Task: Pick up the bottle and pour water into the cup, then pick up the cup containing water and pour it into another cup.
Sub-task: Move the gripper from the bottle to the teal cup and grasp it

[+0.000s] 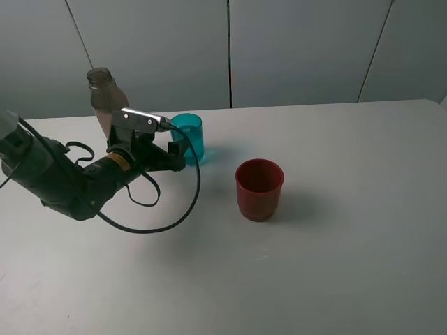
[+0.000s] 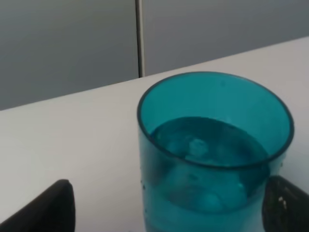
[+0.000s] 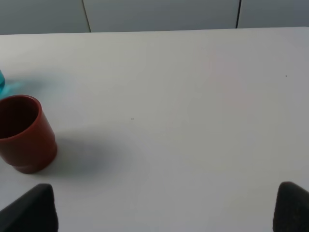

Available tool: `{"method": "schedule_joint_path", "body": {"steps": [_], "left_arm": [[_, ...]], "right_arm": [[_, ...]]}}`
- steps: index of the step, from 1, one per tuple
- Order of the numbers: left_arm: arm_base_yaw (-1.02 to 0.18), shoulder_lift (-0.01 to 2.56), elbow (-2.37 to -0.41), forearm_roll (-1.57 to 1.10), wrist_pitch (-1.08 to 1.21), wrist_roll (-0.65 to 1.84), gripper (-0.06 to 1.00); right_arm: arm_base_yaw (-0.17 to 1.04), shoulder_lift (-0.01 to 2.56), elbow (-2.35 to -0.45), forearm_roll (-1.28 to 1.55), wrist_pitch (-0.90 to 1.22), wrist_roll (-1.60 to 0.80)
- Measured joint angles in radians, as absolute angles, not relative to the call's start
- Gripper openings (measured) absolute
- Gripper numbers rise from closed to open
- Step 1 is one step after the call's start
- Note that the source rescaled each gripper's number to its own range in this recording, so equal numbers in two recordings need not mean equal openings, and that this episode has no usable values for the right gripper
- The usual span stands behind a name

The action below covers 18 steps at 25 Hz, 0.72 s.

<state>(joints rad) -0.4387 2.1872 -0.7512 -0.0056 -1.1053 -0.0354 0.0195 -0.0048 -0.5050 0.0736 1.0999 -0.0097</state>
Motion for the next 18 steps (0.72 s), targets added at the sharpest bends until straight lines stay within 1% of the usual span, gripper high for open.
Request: {"method": "schedule_joint_path", "body": {"steps": [6, 10, 18], "left_arm": [[-0.439, 2.207, -0.787, 0.11, -1.109, -0.04, 0.96], [-0.439, 2.225, -0.811, 0.114, -1.109, -0.04, 0.96], [-0.434, 2.291, -0.92, 0.128, -1.099, -0.029, 0.96]], "right_arm": [[0.019, -0.005, -0.505, 0.074, 1.1, -0.01], [0.019, -0.005, -0.505, 0.074, 1.1, -0.01], [0.019, -0.005, -0.505, 0.074, 1.1, -0.01]]}}
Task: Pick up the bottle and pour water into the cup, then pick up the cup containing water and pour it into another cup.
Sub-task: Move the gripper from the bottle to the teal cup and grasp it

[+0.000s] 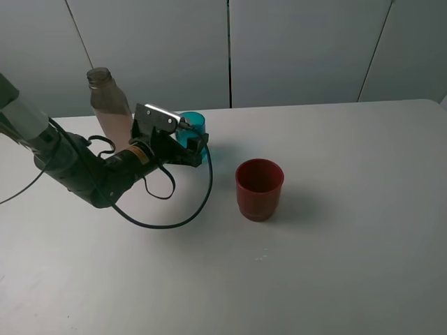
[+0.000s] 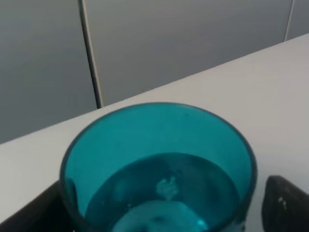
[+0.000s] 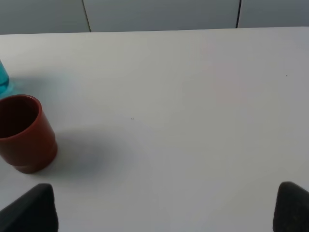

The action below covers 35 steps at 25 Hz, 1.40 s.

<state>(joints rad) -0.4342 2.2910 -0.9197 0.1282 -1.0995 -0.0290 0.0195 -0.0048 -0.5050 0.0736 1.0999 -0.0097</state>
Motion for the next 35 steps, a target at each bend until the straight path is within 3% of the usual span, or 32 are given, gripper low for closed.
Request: {"method": "schedule_joint_path", "body": {"steps": [25, 26, 27, 28, 29, 35], "left_arm": [[-0.43, 2.363, -1.024, 0.145, -1.069, -0.021, 0.95], [-0.43, 2.363, -1.024, 0.143, -1.068, -0.021, 0.88], [-0.43, 2.363, -1.024, 0.143, -1.068, -0.021, 0.62], [-0.43, 2.363, -1.024, 0.143, -1.065, -0.021, 0.28], [-0.43, 2.363, -1.024, 0.143, -1.063, -0.021, 0.19], [-0.43, 2.363, -1.026, 0.143, -1.061, -0.021, 0.19]], "right_arm": [[0.019, -0.005, -0.505, 0.075, 1.1, -0.01], [0.019, -0.005, -0.505, 0.075, 1.1, -0.01], [0.019, -0.005, -0.505, 0.075, 1.1, -0.01], [0.019, -0.005, -0.505, 0.075, 1.1, -0.01], [0.019, -0.005, -0.505, 0.075, 1.1, -0.01], [0.019, -0.005, -0.505, 0.075, 1.1, -0.01]]}}
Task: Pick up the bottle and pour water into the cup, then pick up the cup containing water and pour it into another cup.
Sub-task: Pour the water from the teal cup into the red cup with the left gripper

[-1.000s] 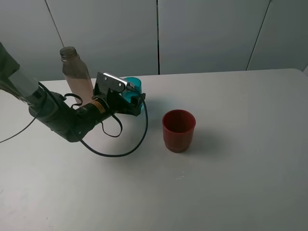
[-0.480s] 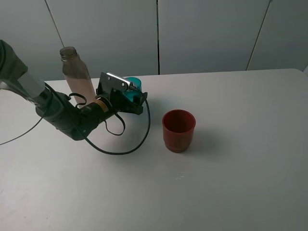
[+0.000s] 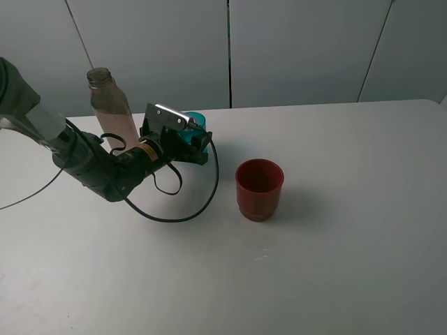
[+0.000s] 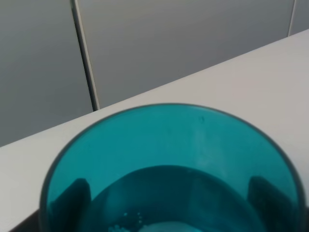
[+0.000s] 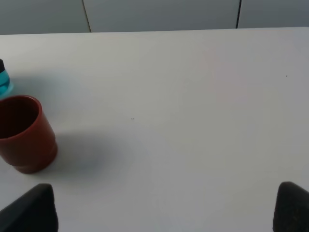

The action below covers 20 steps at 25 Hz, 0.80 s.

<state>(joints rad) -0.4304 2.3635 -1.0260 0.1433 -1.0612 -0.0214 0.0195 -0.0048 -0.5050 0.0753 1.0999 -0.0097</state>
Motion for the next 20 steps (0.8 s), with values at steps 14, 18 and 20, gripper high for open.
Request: {"method": "schedule_joint_path", "body": {"steps": [14, 18, 20], "left_arm": [[-0.419, 2.31, -1.03, 0.35, -0.958, 0.01, 0.19], [-0.419, 2.252, -1.03, 0.501, -0.911, 0.023, 0.19], [-0.419, 2.222, -1.028, 0.559, -0.883, 0.025, 0.19]], "right_arm": [[0.019, -0.005, -0.505, 0.075, 1.1, -0.01], [0.019, -0.005, -0.505, 0.075, 1.1, -0.01], [0.019, -0.005, -0.505, 0.075, 1.1, -0.01]]}}
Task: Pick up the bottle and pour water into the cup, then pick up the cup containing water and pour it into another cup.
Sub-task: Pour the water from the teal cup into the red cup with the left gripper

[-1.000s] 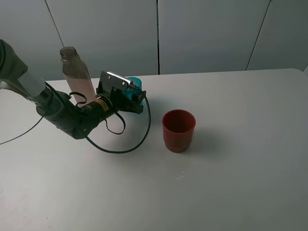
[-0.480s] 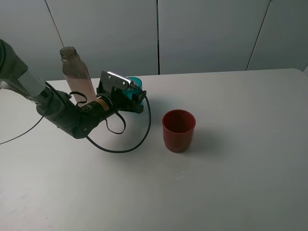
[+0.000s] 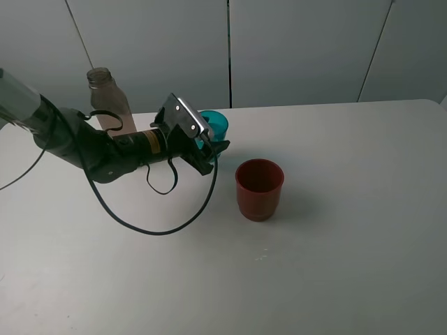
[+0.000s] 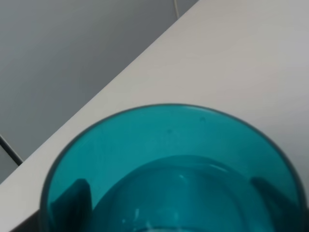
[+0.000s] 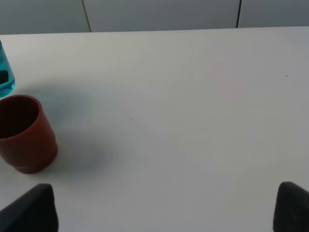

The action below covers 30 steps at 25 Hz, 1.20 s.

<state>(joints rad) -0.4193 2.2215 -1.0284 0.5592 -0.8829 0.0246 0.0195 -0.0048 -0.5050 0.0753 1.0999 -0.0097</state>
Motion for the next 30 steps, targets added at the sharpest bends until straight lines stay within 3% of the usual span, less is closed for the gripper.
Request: {"method": "schedule_joint_path", "body": {"steps": [19, 30], "left_arm": [[-0.43, 1.935, -1.018, 1.006, -0.578, 0.01, 0.19], [-0.513, 1.926, -1.018, 1.052, -0.512, 0.0, 0.19]], "right_arm": [[0.019, -0.005, -0.505, 0.075, 1.1, -0.01], [0.019, -0.005, -0.505, 0.075, 1.1, -0.01]]}}
